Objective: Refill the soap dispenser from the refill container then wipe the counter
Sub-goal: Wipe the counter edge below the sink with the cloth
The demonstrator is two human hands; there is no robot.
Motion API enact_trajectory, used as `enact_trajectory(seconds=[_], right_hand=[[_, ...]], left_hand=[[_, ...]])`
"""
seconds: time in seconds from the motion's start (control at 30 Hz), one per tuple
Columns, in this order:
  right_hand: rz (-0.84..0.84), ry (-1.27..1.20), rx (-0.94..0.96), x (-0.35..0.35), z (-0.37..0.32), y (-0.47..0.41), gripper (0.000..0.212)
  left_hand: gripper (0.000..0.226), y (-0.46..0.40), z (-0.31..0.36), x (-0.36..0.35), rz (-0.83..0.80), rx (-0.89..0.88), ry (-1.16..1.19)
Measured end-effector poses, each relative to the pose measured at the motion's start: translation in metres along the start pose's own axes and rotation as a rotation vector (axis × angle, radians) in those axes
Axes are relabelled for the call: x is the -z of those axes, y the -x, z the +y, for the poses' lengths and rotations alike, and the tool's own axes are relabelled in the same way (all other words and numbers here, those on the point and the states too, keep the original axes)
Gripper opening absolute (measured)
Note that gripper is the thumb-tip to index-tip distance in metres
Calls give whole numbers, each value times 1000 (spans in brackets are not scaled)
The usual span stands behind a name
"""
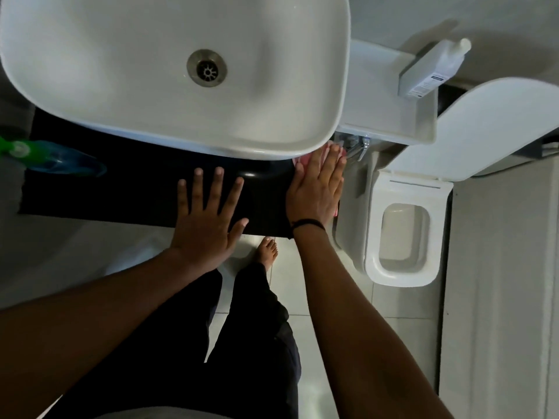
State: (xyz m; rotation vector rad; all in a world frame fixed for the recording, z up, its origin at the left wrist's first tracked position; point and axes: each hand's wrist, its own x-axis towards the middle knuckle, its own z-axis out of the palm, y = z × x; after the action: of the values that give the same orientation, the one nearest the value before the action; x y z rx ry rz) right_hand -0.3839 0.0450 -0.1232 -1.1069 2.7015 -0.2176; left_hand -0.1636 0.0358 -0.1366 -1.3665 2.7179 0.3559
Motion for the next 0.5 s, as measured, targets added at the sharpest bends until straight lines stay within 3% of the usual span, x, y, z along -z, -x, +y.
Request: enact_trajectory(seconds=[0.27,0.5], right_hand=[[-59,34,74,-7,16,37,62],[12,20,10,-10,-1,29,61]], left_hand=[[74,9,-22,4,1,-54,-2],[70,32,-56,6,22,135,83]])
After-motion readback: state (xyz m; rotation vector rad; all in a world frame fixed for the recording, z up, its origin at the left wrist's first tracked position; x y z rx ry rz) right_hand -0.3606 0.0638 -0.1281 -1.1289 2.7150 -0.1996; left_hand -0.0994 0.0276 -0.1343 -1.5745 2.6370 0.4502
